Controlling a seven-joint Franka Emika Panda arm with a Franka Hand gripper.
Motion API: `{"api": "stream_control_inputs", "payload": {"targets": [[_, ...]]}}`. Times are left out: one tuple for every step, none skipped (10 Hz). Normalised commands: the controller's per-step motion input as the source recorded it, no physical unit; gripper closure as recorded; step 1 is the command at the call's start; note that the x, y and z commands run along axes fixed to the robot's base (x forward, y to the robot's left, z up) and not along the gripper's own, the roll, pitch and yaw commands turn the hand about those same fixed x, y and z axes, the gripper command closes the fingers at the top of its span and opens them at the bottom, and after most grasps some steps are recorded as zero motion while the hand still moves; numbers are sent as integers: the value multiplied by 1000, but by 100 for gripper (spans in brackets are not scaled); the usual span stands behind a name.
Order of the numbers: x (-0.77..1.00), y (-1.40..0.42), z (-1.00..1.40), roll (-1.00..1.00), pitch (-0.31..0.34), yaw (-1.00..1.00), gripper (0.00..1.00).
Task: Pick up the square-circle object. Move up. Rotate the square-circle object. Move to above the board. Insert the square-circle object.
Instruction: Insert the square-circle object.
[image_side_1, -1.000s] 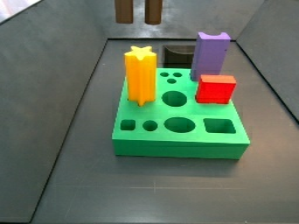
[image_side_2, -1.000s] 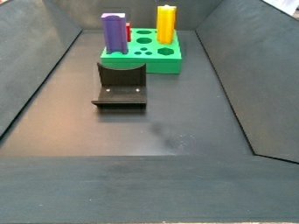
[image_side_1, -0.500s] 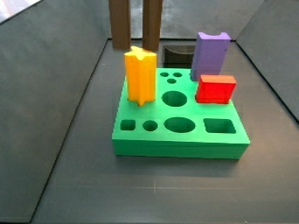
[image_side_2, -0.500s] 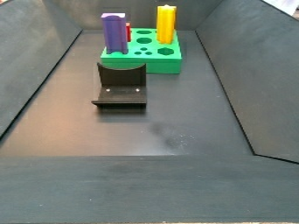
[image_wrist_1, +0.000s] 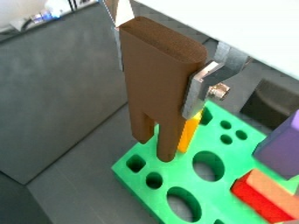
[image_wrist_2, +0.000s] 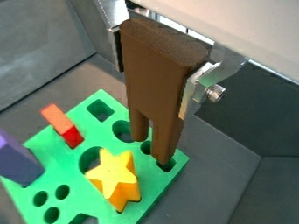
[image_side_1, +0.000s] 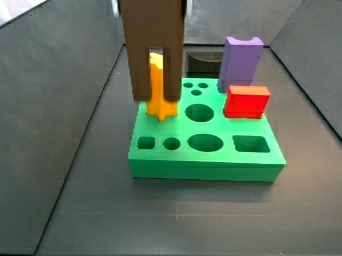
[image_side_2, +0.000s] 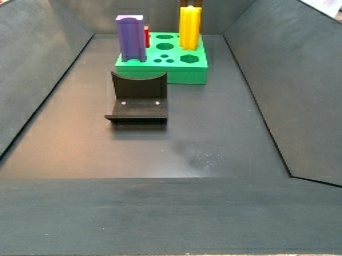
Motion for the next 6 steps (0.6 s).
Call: {"api": "stream_control_inputs", "payload": {"targets": [[0, -69, -809, -1, -163, 0, 100], [0, -109, -726, 0, -153, 0, 100], [0, -220, -391, 144, -4, 0, 100], [0, -234, -349, 324, 53, 0, 100], [29, -206, -437, 367, 117, 31, 100], [211, -63, -454, 204, 124, 0, 100]]}}
